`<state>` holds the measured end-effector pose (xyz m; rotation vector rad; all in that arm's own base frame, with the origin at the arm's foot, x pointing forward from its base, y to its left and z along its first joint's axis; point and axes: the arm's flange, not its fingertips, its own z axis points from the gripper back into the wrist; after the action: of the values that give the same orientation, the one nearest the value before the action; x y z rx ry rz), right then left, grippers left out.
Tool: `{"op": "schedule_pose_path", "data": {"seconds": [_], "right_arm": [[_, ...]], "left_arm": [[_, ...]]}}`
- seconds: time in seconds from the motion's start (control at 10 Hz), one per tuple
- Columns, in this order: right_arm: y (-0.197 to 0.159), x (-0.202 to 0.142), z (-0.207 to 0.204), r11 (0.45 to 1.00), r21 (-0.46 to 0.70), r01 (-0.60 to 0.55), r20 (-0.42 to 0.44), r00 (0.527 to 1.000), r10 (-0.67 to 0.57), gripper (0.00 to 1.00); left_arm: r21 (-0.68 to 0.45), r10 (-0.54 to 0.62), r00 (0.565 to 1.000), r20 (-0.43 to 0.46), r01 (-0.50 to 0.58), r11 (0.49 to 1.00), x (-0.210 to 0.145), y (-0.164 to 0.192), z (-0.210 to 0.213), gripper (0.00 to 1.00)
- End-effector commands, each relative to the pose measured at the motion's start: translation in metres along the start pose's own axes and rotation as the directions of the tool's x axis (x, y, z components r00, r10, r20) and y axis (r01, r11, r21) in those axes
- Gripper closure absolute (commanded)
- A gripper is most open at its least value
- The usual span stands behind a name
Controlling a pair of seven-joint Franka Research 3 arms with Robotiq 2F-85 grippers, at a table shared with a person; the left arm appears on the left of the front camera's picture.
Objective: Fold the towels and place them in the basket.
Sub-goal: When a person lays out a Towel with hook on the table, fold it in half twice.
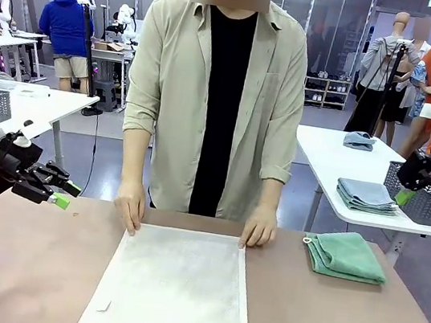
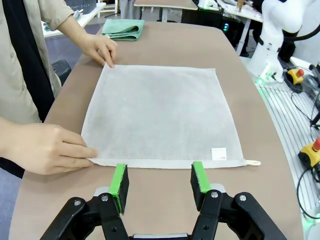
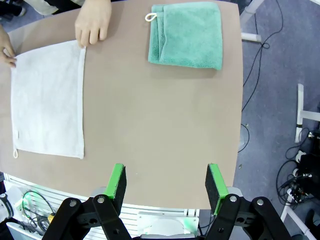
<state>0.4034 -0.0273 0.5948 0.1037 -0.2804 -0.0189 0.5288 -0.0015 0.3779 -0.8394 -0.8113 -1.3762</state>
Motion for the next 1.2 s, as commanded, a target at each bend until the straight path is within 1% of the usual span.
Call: {"op": "schedule_pose_path", "data": {"seconds": [0.0,0.5,0.6,0.7,0.8,0.9,1.0,1.1], "right_arm": [[0.000,0.002,0.002,1.000,0.001,0.001,-0.007,1.000,-0.001,0.20],[0.000,0.000,0.000,1.000,0.000,0.000,0.000,1.000,0.000,0.20],[0.011,0.001,0.004,0.991,-0.047,-0.122,0.014,0.992,0.123,0.20],[0.026,0.004,0.010,0.972,-0.078,-0.224,0.014,0.974,0.225,0.20],[0.042,0.005,0.016,0.945,-0.084,-0.317,0.009,0.948,0.319,0.20],[0.060,0.004,0.023,0.904,-0.097,-0.417,0.006,0.908,0.420,0.20],[0.085,0.000,0.026,0.834,-0.103,-0.542,-0.012,0.839,0.544,0.20],[0.111,-0.006,0.021,0.739,-0.095,-0.667,-0.034,0.744,0.667,0.20]], "left_arm": [[0.002,-0.001,1.000,0.001,0.001,1.000,0.001,-0.002,0.001,0.35],[0.000,0.000,1.000,0.000,0.000,1.000,0.000,0.000,0.000,0.35],[0.031,0.027,0.995,-0.099,-0.024,0.999,0.018,-0.005,-0.004,0.35],[0.061,0.010,0.988,-0.152,-0.001,0.998,0.043,-0.014,-0.004,0.35],[0.068,-0.014,0.979,-0.205,0.029,0.997,0.066,-0.022,-0.008,0.35],[0.062,-0.030,0.964,-0.263,0.048,0.997,0.091,-0.031,-0.013,0.35],[0.052,-0.028,0.941,-0.338,0.049,0.997,0.115,-0.043,-0.018,0.35],[0.043,-0.020,0.913,-0.407,0.041,0.998,0.136,-0.056,-0.026,0.35]]}}
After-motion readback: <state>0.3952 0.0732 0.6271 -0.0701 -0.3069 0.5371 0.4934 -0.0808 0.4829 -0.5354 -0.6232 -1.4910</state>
